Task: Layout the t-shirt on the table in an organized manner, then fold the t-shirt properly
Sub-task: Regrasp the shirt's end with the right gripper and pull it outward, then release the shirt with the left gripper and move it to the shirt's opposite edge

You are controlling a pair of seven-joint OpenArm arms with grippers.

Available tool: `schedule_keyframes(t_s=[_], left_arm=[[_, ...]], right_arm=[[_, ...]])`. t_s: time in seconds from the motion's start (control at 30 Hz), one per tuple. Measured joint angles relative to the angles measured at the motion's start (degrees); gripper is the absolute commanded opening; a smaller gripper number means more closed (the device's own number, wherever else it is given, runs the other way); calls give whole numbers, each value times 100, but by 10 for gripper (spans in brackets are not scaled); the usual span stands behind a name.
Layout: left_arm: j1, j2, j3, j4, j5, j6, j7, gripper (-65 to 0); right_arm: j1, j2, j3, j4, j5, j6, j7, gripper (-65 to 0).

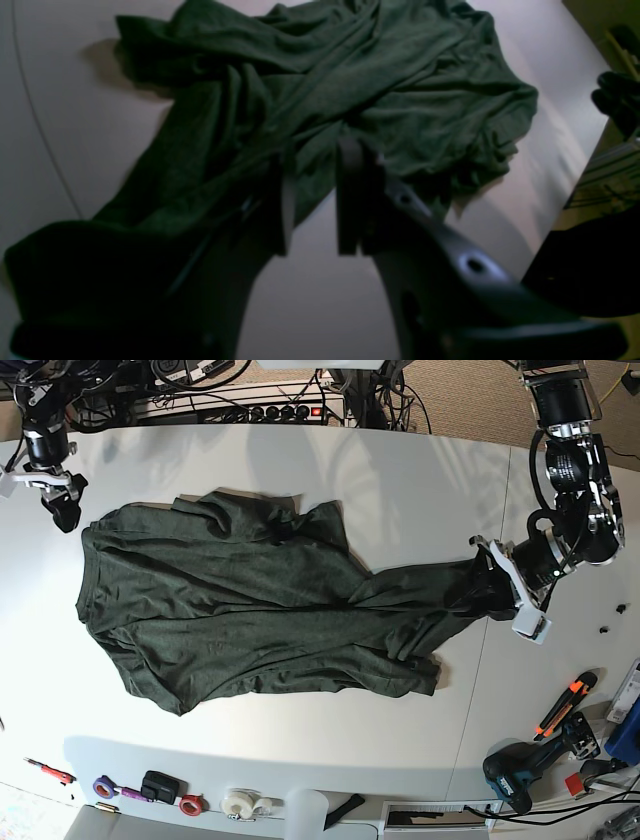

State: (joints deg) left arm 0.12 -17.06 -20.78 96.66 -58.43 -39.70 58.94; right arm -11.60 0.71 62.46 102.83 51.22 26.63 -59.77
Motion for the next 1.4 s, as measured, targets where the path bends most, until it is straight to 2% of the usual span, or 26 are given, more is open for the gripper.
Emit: schedule_keyframes(t_s=[0.27, 0.43, 0.53, 0.67, 0.87, 0.93, 1.03, 1.17, 1.4], left_arm=[[0, 7, -4, 0, -15, 0, 28, -527], [0, 9, -4, 0, -13, 0, 63, -527], [0, 7, -4, 0, -15, 0, 66, -527], [0, 7, -4, 0, -15, 0, 68, -527], [0, 7, -4, 0, -24, 0, 92, -527], [0, 7, -4, 0, -31, 0, 96, -527], [0, 9, -4, 0, -37, 0, 105, -527], [0, 7, -4, 0, -37, 0, 105, -527], [0, 7, -4, 0, -37, 0, 105, -527]], right_arm=[[28, -315, -723, -164, -704, -352, 330, -306], [48, -409, -780, -380, -960, -529, 481, -306], [111, -407, -776, -496, -1239, -758, 669, -306], [168, -402, -767, -765, -1207, -737, 824, -306], [710, -345, -745, -1589, -1008, -597, 1123, -313], [861, -339, -745, -1792, -1027, -586, 1172, -417], [925, -334, -763, -1847, -1298, -555, 1029, -650], [925, -146, -785, -1891, -1231, -476, 896, -650], [905, 809, -782, -1943, -2166, -713, 780, -650]])
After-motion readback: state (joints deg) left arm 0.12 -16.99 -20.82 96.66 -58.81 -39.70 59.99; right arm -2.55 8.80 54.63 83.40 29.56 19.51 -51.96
